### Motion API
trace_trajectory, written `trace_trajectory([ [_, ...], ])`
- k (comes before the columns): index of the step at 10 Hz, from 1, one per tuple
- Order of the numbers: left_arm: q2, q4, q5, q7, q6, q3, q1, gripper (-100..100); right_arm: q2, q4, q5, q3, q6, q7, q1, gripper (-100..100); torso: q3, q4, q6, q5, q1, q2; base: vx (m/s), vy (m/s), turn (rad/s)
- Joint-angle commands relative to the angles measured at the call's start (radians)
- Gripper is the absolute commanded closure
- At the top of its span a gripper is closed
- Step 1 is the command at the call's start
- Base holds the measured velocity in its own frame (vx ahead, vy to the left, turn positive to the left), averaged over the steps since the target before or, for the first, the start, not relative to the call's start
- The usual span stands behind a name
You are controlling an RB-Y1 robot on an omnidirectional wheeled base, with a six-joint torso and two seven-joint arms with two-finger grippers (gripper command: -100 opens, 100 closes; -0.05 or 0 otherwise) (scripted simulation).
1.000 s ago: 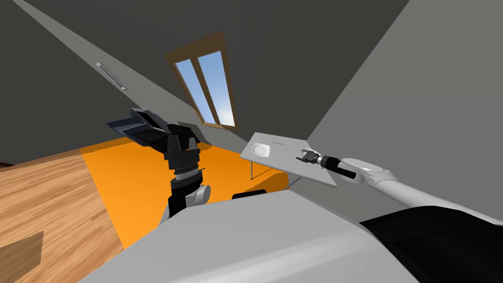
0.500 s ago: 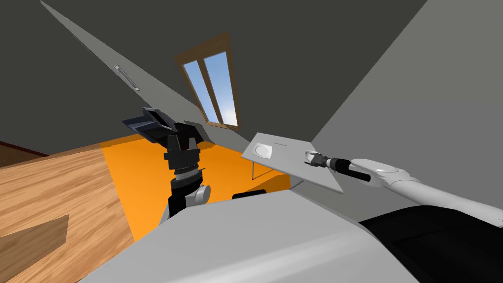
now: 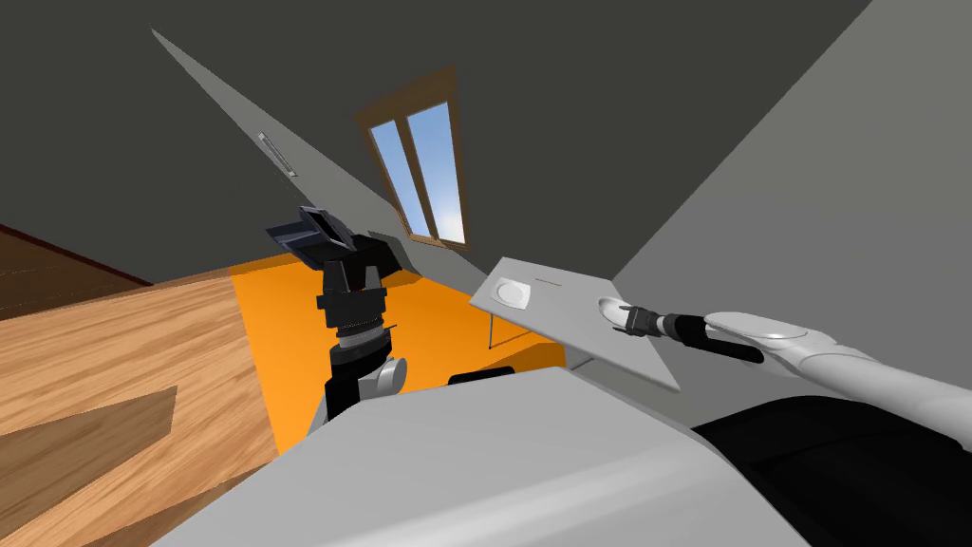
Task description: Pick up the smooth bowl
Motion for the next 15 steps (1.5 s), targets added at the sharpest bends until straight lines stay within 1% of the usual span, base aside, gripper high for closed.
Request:
trace_trajectory([
  [1,0.0,0.0,0.0,0.0,0.0,0.0,0.0,0,-0.021,0.022,0.025,0.01,-0.005,0.008,0.03,-100,0.0,0.0,0.0,0.0,0.0,0.0,0.027,-0.051,0.1],
  [2,0.0,0.0,0.0,0.0,0.0,0.0,0.0,0,-0.023,0.04,0.043,0.027,-0.013,0.014,0.047,-100,0.0,0.0,0.001,0.0,0.0,0.0,0.024,-0.043,0.078],
  [3,0.0,0.0,0.0,0.0,0.0,0.0,0.0,0,-0.022,0.043,0.032,0.018,-0.017,0.012,0.027,-100,0.0,0.0,0.001,0.0,0.0,0.0,0.01,-0.02,0.016],
  [4,0.0,0.0,0.0,0.0,0.0,0.0,0.0,0,-0.022,0.048,0.034,0.02,-0.023,0.014,0.027,0,0.0,0.0,0.001,0.0,0.001,0.001,0.0,0.0,0.0],
  [5,0.0,0.0,0.0,0.0,0.0,0.0,0.0,0,-0.003,0.098,0.048,0.0,-0.051,0.036,0.009,-100,0.001,0.0,0.001,0.0,0.003,0.001,-0.01,0.009,0.126],
  [6,0.0,0.0,0.0,0.0,0.0,0.0,0.0,0,-0.003,0.107,0.048,0.0,-0.051,0.036,0.009,-100,0.001,0.0,0.0,0.001,0.004,0.002,-0.014,0.01,0.072],
  [7,0.0,0.0,0.0,0.0,0.0,0.0,0.0,0,0.017,0.132,0.062,-0.019,-0.08,0.058,-0.009,-100,0.001,0.001,0.001,0.001,0.004,0.002,-0.02,0.023,0.149],
  [8,0.0,0.0,0.0,0.0,0.0,0.0,0.0,0,0.017,0.162,0.062,-0.019,-0.08,0.058,-0.009,-100,0.001,0.001,0.0,0.001,0.005,0.002,-0.016,0.016,0.077],
  [10,0.0,0.0,0.0,0.0,0.0,0.0,0.0,0,0.056,0.253,0.091,-0.057,-0.138,0.102,-0.046,-100,0.001,0.001,0.0,0.001,0.004,0.002,-0.019,0.019,0.173],
  [11,0.0,0.0,0.0,0.0,0.0,0.0,0.0,0,0.056,0.283,0.091,-0.057,-0.138,0.102,-0.046,-100,0.001,0.001,-0.001,0.001,0.004,0.002,-0.019,0.014,0.06],
  [12,0.0,0.0,0.0,0.0,0.0,0.0,0.0,0,0.056,0.277,0.091,-0.057,-0.138,0.102,-0.046,-100,0.001,0.001,0.001,0.001,0.004,0.002,-0.008,0.007,-0.036],
  [13,0.0,0.0,0.0,0.0,0.0,0.0,0.0,0,0.056,0.285,0.091,-0.057,-0.138,0.102,-0.046,-100,0.001,0.001,0.001,0.001,0.004,0.002,-0.001,0.003,-0.014],
  [14,0.0,0.0,0.0,0.0,0.0,0.0,0.0,0,0.075,0.324,0.106,-0.076,-0.166,0.124,-0.064,-100,0.001,0.001,0.0,0.001,0.003,0.002,-0.011,0.012,0.161],
  [15,0.0,0.0,0.0,0.0,0.0,0.0,0.0,0,0.075,0.344,0.106,-0.076,-0.166,0.124,-0.064,-100,0.001,0.001,-0.001,0.001,0.004,0.001,-0.011,0.01,0.082],
])
